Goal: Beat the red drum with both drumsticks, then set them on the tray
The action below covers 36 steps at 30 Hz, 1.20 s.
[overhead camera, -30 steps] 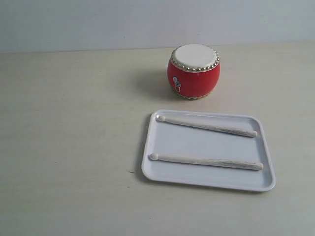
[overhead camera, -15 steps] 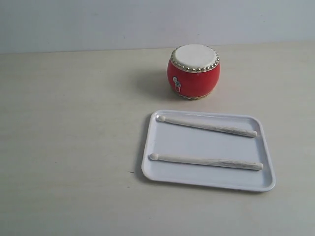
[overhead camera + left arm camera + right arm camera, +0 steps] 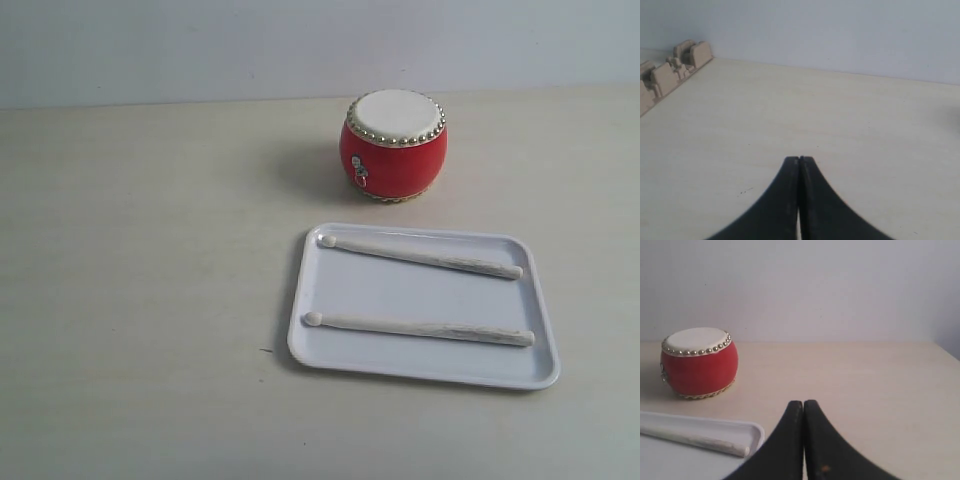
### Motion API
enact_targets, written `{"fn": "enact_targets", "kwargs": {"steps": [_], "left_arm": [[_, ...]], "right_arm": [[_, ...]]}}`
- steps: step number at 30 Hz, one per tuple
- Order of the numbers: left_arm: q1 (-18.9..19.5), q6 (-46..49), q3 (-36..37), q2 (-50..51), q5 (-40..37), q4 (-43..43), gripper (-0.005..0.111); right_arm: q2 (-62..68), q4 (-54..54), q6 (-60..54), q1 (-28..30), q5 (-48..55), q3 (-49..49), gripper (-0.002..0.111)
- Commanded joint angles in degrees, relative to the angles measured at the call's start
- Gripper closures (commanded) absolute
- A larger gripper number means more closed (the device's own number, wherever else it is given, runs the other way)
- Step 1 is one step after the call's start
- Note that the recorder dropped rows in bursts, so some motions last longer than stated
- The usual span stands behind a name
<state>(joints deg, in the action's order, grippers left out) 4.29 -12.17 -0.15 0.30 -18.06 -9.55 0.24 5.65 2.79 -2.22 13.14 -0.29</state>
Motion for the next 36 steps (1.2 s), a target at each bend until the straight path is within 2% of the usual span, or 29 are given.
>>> {"fn": "enact_targets", "kwargs": {"steps": [1,8,36], "left_arm": [[-0.3,-0.2,0.2,-0.3,0.2,-0.1,0.107],[-0.3,-0.2,0.2,-0.3,0.2,-0.1,0.107],[-0.3,-0.2,0.2,-0.3,0.2,-0.1,0.107]], "right_arm": [[-0.2,0.4,0.4,0.4,2.0,0.3,0.108],[-0.2,-4.4,0.4,0.4,2.2,0.3,0.108],[-0.2,-4.4,0.4,0.4,2.2,0.3,0.108]]}}
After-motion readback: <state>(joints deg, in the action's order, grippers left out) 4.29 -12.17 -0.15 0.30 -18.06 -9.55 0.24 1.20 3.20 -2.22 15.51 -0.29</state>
